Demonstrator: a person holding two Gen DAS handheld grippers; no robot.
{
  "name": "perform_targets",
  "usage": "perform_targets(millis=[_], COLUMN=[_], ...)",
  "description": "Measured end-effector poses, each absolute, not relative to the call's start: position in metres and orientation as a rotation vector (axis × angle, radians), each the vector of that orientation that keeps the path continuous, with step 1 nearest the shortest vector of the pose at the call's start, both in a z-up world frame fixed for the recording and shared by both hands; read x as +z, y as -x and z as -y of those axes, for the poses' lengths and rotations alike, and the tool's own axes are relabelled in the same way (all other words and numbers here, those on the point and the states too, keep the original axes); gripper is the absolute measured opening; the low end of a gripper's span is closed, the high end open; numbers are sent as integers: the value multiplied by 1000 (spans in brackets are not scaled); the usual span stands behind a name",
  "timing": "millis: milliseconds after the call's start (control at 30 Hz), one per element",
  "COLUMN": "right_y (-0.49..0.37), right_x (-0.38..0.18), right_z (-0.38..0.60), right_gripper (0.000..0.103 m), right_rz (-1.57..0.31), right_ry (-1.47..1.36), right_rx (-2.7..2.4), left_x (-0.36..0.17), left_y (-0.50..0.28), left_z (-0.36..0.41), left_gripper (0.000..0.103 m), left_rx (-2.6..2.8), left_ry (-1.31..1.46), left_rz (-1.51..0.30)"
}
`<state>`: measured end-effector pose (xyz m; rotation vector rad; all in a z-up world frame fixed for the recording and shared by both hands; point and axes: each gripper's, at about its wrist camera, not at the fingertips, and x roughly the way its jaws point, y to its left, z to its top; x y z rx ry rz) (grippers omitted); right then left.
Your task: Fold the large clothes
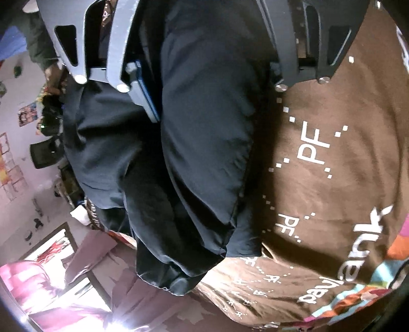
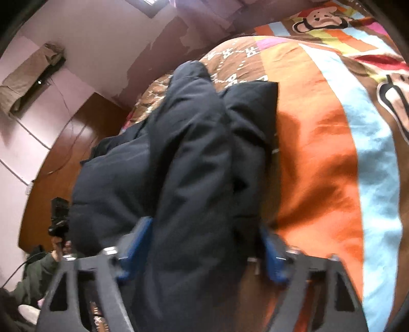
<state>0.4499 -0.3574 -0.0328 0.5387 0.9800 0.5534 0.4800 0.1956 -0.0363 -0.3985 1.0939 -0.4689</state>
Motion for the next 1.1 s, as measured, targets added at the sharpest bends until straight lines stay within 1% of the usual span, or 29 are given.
perform_targets(millis=[67,100,167,200,267,333,467,633,800,867,967,1100], right_y=[-445,-445,-440,-442,-436,-434,-429,-426,-439,-449,-468,-483], right_x=[-29,-28,-25,-24,-14,-3,29,68,92,94,83,58], right_z=[356,355,353,350,345,338,323,293,256,241,218,224], right_gripper=[52,49,35,31,20,16,14,14,14,14,14,14], right_rz=[-979,-978,-960,-948,-917,-892,-803,-694,-620,-614,-629,-679], right_ry=[-546,-551,-576,-578,-573,-548,-508,-432,-362,-355,-336,-338], right_rx=[544,541,532,528,519,510,532,610,680,707,723,658], left_x=[-30,-26,-13,-8,7,21,52,101,126,117,79,39], left_y=[-474,-471,-464,-460,-455,-449,-443,-439,-432,-439,-459,-478], left_z=[-192,-191,-185,-180,-170,-166,-154,-153,-165,-165,-174,-196], left_gripper=[41,38,25,23,16,13,9,7,6,6,6,6], left_rx=[-435,-421,-372,-355,-323,-301,-263,-211,-149,-130,-99,-89], left_ry=[379,367,309,276,213,199,167,111,29,-9,-11,79], left_rz=[-1080,-1071,-1045,-1034,-1003,-965,-871,-725,-619,-647,-740,-837])
